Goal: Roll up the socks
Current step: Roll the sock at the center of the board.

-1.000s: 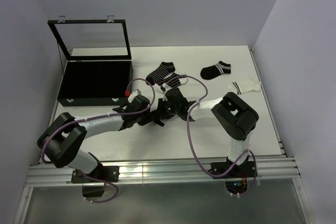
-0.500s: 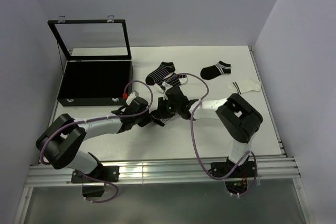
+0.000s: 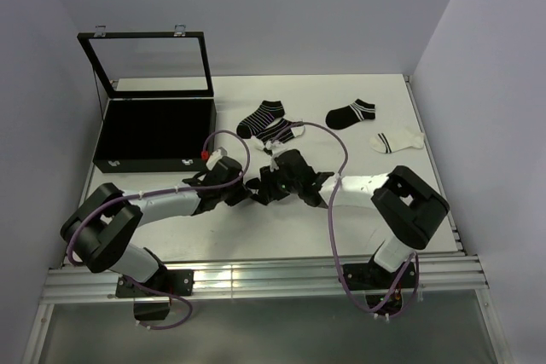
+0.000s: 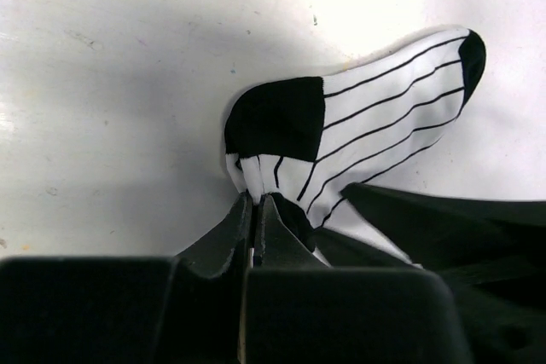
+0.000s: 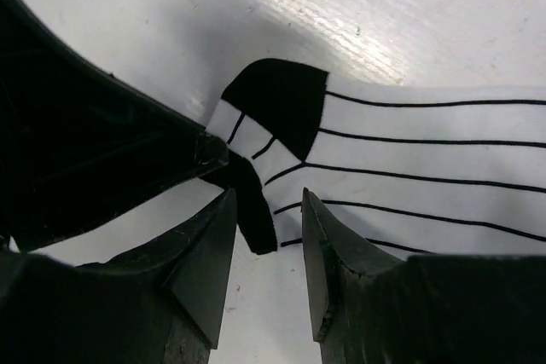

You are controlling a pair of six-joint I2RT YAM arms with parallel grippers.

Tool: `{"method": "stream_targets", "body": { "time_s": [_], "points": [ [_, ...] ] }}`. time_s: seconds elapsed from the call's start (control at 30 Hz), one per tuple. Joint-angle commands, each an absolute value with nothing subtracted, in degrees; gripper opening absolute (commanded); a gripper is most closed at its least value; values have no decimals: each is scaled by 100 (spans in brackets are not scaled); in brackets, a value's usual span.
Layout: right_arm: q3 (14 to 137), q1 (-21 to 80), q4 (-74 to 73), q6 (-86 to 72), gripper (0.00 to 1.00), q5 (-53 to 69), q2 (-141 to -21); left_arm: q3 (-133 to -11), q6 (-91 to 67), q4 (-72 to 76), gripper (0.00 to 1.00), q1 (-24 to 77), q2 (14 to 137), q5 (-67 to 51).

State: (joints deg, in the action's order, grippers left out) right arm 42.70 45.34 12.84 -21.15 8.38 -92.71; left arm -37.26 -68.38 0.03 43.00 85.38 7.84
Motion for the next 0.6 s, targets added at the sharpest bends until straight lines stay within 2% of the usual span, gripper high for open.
{"method": "stream_targets", "body": {
  "time_s": [0.0,0.17,0.57],
  "points": [
    [4105,4807,1669,-1591,44,397,-9088,-3973,-6776,106,0,4342,8587,729],
    [3982,5264,1942,-1196,45,-122,-9026,-4008,-6759,70,0,4333,8604,729],
    [4096,5607,2127,-809,43,-826,-9307,-4060,-6715,70,0,4333,8648,659]
  ]
}}
